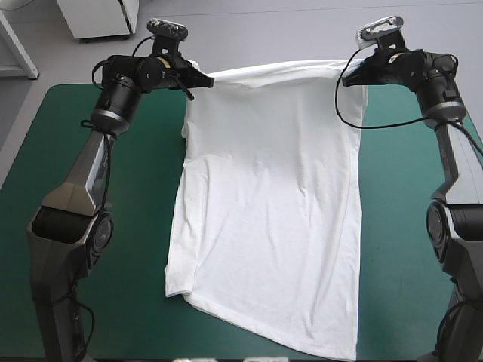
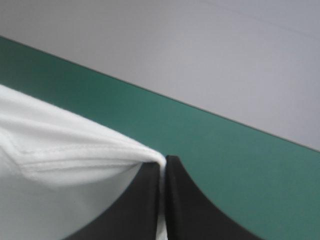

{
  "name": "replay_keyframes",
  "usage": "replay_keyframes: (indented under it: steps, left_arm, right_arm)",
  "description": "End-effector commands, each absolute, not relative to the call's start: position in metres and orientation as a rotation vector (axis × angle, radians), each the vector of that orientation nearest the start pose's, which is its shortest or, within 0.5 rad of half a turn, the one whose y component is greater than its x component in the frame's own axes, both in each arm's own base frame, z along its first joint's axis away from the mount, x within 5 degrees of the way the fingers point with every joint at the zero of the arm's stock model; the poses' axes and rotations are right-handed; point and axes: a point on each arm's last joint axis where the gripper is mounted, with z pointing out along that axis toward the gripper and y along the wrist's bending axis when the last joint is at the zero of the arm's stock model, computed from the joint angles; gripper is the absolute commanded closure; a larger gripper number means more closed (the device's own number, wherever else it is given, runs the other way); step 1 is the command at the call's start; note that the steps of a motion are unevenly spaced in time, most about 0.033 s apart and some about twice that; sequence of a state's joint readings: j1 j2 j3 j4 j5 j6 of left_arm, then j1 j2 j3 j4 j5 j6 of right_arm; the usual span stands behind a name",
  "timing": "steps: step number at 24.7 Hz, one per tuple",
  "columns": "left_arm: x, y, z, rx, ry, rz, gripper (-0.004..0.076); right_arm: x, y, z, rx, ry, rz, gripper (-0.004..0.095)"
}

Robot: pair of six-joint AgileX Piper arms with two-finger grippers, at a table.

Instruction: Fold the cloth

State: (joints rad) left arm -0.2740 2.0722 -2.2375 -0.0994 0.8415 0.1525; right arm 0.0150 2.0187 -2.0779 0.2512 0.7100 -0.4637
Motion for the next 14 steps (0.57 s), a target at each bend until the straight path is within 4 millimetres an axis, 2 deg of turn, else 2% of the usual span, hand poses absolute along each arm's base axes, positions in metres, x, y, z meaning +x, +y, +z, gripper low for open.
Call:
replay_keyframes:
  steps: [1, 4, 6, 8, 9, 10, 11, 14]
  left_arm:
    - [0.453, -0.128, 0.407, 0.41, 2.097, -0.179, 0.0732]
    - [0.452, -0.13, 0.392, 0.43, 2.209, -0.221, 0.0717]
    - [0.451, -0.132, 0.388, 0.445, 2.238, -0.236, 0.0666]
    - [0.45, -0.133, 0.387, 0.462, 2.246, -0.256, 0.0569]
    - [0.449, -0.134, 0.387, 0.489, 2.251, -0.255, 0.0472]
    - [0.449, -0.134, 0.386, 0.492, 2.261, -0.256, 0.0403]
    - [0.448, -0.132, 0.385, 0.495, 2.279, -0.252, 0.032]
    - [0.442, -0.122, 0.394, 0.464, 2.295, -0.254, 0.0302]
  right_arm:
    - [0.472, 0.01, 0.393, -0.382, 2.028, -0.019, 0.0925]
    - [0.473, 0.011, 0.371, -0.399, 2.148, 0.051, 0.0893]
    - [0.473, 0.013, 0.357, -0.431, 2.208, 0.1, 0.0783]
    - [0.474, 0.016, 0.351, -0.451, 2.217, 0.137, 0.0604]
    - [0.474, 0.016, 0.349, -0.455, 2.212, 0.158, 0.0463]
    - [0.474, 0.015, 0.35, -0.435, 2.206, 0.183, 0.0329]
    - [0.473, 0.009, 0.353, -0.415, 2.2, 0.187, 0.0245]
    - [0.46, -0.009, 0.374, -0.374, 2.176, 0.171, 0.0237]
